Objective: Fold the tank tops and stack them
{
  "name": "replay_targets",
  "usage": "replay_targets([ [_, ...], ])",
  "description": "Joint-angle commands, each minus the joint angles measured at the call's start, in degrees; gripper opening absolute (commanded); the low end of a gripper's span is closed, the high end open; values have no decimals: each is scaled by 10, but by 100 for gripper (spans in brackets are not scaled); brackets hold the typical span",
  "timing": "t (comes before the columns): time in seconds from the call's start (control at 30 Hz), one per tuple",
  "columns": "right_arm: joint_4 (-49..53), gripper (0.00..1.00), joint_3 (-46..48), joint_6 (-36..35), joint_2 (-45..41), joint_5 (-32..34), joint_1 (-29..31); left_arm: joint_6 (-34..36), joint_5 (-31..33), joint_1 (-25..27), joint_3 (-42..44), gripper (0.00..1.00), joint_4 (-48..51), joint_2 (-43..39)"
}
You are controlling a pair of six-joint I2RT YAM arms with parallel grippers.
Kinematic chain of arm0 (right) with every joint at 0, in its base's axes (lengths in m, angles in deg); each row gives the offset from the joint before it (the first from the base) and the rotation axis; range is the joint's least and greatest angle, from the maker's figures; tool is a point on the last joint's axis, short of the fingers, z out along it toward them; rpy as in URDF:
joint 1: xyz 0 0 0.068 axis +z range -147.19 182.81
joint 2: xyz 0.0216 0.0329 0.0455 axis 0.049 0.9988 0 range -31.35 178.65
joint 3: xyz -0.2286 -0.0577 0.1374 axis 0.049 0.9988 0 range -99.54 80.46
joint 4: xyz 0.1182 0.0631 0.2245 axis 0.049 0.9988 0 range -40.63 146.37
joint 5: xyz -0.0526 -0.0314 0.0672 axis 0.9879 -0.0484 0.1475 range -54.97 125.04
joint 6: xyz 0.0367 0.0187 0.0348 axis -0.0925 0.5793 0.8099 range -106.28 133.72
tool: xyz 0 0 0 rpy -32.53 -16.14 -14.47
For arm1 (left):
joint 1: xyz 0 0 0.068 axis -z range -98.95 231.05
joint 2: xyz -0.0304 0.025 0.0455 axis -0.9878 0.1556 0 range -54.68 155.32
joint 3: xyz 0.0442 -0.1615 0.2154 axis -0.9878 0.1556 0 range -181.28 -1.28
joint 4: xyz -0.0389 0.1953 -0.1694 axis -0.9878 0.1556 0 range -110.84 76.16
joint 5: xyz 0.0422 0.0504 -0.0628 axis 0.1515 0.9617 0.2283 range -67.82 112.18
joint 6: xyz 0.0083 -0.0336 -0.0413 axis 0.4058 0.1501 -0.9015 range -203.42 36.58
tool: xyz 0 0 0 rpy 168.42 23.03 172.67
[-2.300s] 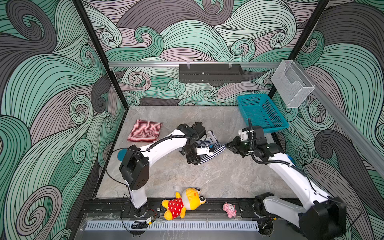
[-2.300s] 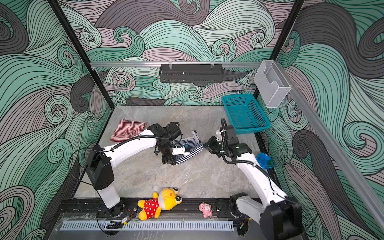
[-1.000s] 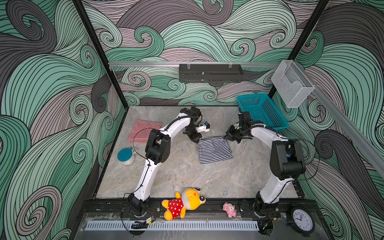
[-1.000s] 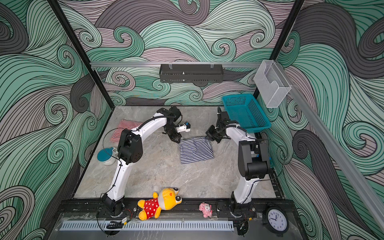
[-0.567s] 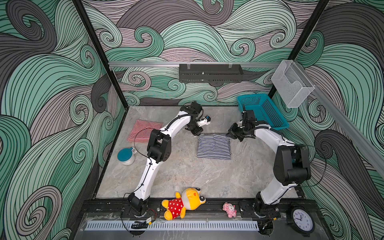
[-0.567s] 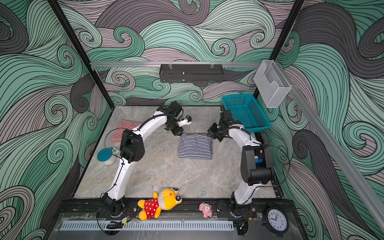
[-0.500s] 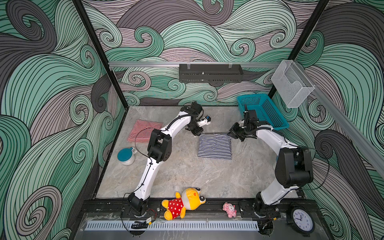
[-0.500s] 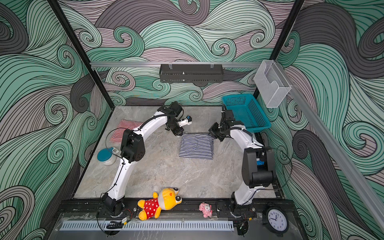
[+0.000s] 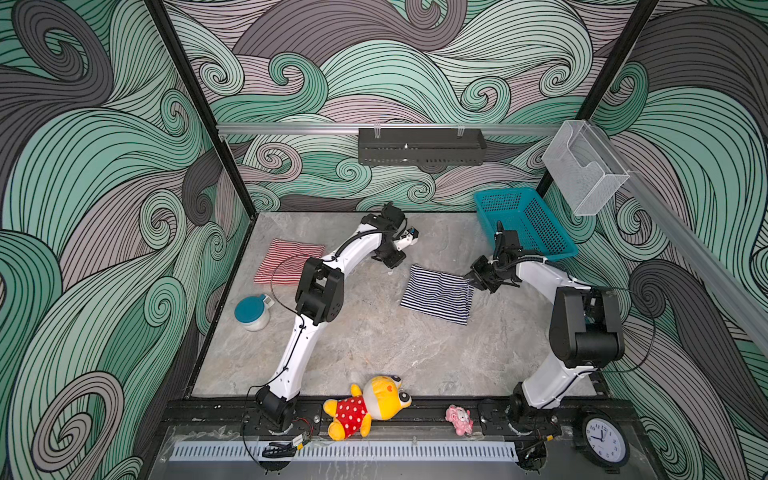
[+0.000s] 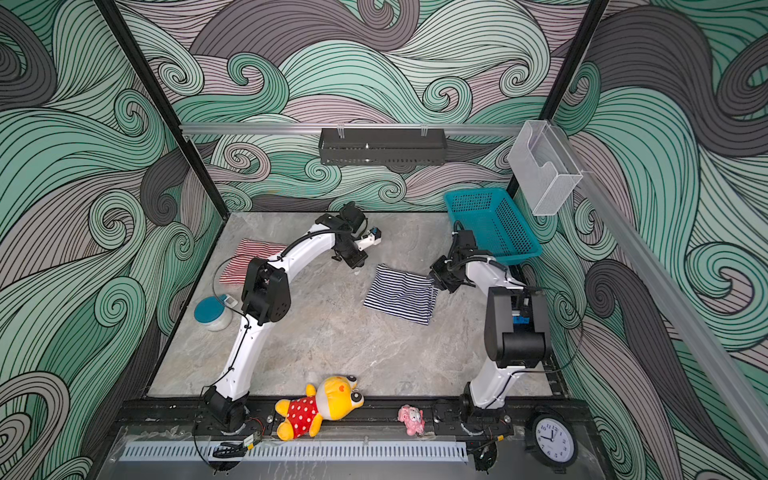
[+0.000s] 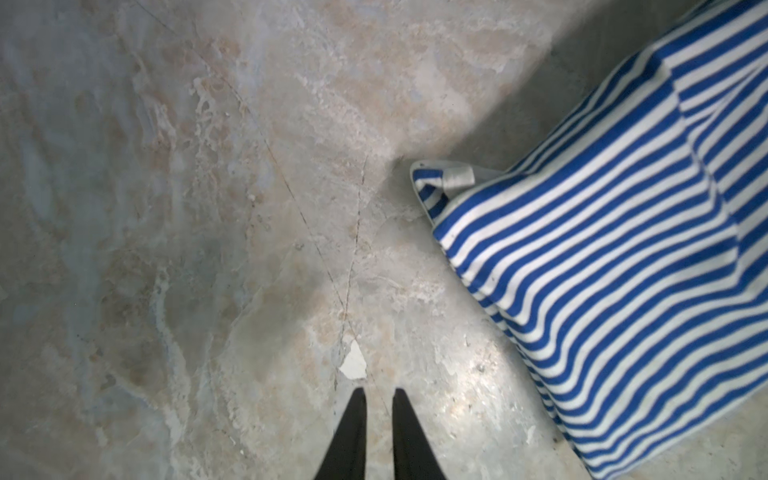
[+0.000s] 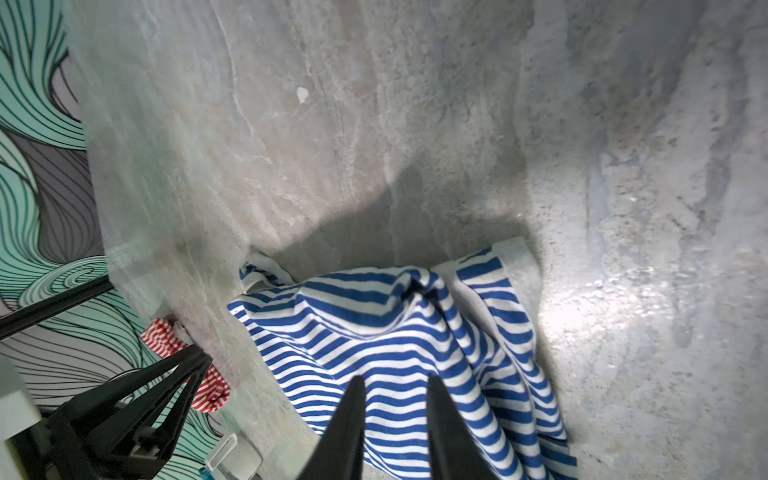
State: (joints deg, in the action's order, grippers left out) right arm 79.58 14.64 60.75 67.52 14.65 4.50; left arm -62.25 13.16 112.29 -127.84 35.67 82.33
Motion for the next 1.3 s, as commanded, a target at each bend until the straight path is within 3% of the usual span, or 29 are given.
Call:
replay_targets([
  [0.0,31,34,-20,-23,-36,80,24,-17,4,-1,40,18,-5,-68],
  [0.2,20,26,-30,-53,-63,85,88,-31,-48,0,134,18,-17,-115],
  [0.33,14,15,-49,-65,-11,73,96,-53,-98,0,162,18,-16,-113],
  [0.53,17,11,-59,-72,41,96,83,-85,-156,-3,169,33,-2,-96],
  [0.63,18,12,-55,-75,59,100,67,-105,-190,-7,183,40,-13,-94],
  [0.93,55,13,-47,-92,77,124,43,-137,-284,-10,174,42,2,-51],
  [1.13,70,27,-13,-88,-10,106,57,-161,-300,-20,173,44,-12,-37],
  [1.27,75,30,22,-85,-53,93,59,-180,-324,-30,167,47,-16,-22],
])
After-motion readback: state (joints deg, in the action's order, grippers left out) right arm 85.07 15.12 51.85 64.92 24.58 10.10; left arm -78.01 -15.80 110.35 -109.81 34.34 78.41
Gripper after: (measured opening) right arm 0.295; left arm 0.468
